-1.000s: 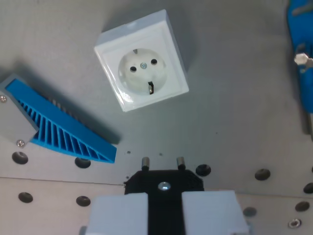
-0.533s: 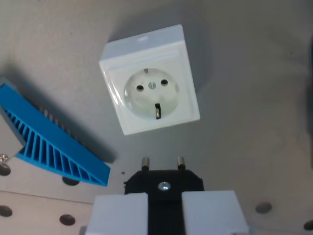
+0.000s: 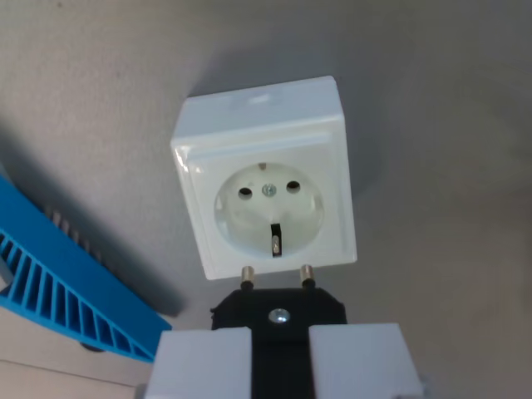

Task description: Move above the white socket

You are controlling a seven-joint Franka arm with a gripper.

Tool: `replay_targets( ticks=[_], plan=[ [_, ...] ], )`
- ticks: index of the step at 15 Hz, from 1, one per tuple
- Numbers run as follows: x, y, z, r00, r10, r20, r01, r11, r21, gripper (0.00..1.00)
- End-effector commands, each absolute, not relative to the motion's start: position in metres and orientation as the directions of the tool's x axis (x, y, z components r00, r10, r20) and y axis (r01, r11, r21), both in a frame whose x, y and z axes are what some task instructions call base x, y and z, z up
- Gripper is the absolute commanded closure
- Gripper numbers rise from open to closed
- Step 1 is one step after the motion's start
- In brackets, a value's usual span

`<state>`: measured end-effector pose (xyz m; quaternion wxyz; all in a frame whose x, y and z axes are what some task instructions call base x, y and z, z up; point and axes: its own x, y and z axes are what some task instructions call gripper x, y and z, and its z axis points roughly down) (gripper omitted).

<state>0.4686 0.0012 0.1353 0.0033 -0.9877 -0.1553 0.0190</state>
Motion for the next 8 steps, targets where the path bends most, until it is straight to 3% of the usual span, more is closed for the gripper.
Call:
replay_targets(
  ticks=[1, 8],
  plan=[
    [0.468, 0.003, 0.126, 0.915, 0.403, 0.026, 0.402, -0.915, 0.037, 1.00],
    [0.471, 0.005, 0.115, 0.921, 0.390, 0.015, 0.390, -0.920, 0.035, 1.00]
  ],
)
